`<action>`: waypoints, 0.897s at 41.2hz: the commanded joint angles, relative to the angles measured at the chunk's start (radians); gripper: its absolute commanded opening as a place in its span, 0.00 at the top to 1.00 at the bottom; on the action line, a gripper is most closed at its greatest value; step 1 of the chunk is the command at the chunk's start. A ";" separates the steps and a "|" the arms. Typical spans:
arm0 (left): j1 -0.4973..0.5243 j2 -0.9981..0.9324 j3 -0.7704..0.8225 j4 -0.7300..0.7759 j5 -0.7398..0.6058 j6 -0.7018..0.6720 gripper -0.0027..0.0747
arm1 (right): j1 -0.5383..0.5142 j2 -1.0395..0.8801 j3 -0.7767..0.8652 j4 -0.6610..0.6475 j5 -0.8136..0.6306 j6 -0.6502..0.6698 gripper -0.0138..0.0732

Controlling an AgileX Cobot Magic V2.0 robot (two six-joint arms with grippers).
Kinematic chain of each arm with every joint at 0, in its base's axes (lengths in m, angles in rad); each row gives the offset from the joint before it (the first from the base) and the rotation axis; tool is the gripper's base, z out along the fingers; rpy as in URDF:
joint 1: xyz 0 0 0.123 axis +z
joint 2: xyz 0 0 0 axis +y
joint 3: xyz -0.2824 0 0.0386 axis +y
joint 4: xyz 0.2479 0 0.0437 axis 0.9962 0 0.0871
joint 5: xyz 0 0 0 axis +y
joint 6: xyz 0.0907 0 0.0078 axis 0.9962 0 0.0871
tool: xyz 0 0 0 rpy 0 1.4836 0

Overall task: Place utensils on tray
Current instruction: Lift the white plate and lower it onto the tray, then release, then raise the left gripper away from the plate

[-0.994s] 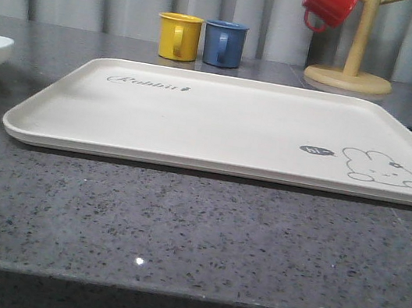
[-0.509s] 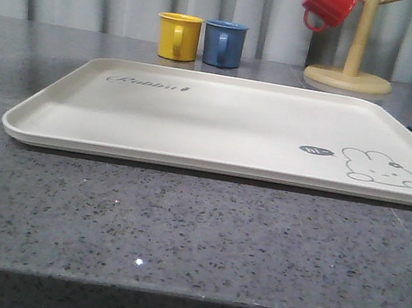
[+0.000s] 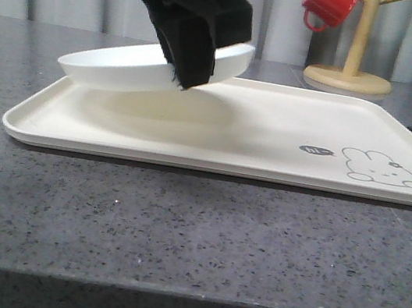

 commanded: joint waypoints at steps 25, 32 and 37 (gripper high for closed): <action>0.000 -0.020 -0.117 -0.027 0.014 -0.052 0.45 | -0.006 0.014 -0.032 -0.003 -0.086 0.000 0.22; 0.028 -0.082 -0.155 -0.020 0.030 -0.052 0.64 | -0.006 0.014 -0.032 -0.003 -0.086 0.000 0.22; 0.088 -0.134 -0.155 -0.020 0.039 -0.063 0.84 | -0.006 0.014 -0.032 -0.003 -0.086 0.000 0.22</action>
